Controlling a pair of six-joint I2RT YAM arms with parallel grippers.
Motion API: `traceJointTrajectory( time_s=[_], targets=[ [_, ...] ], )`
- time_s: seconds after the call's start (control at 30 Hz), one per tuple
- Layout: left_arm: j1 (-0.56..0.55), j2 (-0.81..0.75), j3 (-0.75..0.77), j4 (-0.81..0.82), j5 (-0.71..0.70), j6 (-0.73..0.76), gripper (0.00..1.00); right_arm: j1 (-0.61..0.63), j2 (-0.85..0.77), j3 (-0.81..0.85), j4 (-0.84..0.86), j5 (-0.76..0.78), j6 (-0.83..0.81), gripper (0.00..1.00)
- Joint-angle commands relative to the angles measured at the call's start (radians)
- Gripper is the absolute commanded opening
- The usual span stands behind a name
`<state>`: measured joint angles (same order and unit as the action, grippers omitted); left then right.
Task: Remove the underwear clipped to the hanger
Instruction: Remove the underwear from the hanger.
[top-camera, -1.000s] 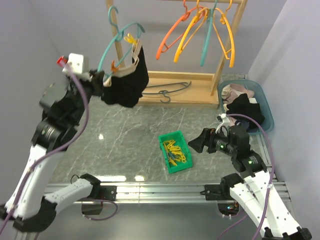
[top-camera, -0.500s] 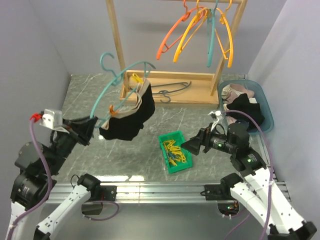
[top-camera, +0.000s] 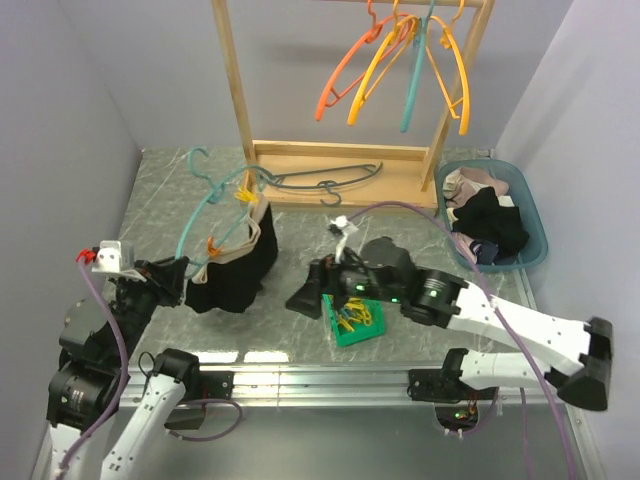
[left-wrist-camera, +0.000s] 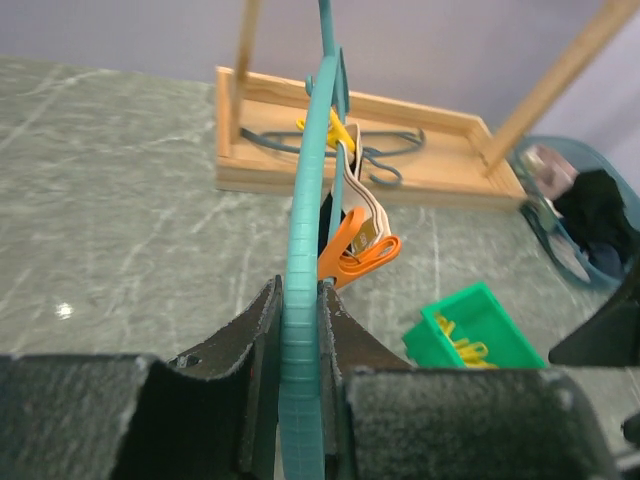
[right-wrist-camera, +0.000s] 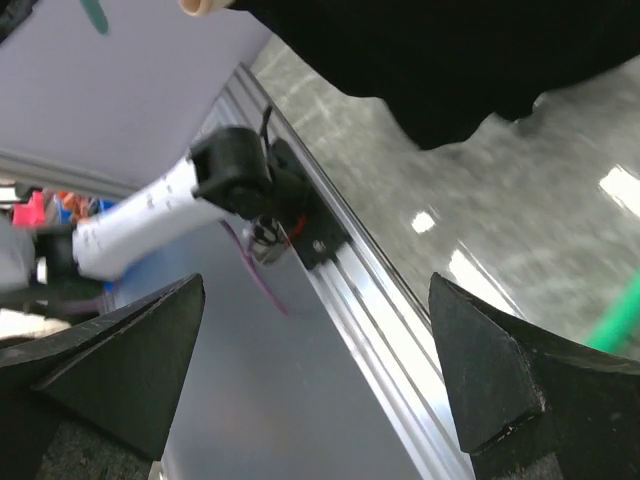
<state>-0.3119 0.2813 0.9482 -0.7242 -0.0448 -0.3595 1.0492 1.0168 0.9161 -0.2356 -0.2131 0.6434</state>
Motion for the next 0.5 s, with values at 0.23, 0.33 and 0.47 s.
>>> traceJointTrajectory(
  time_s=[0.23, 0.33, 0.47],
  targets=[
    [0.149, 0.022, -0.006, 0.074, 0.176, -0.064, 0.01, 0.139, 0.184, 0.288, 0.027, 0.371, 0.05, 1.0],
    [0.191, 0.021, -0.032, 0.089, 0.233, -0.11, 0.01, 0.15, 0.23, 0.345, -0.027, 0.438, 0.055, 1.0],
    [0.211, 0.021, -0.106, 0.124, 0.324, -0.177, 0.01, 0.152, 0.266, 0.379, -0.07, 0.497, 0.073, 1.0]
  ],
)
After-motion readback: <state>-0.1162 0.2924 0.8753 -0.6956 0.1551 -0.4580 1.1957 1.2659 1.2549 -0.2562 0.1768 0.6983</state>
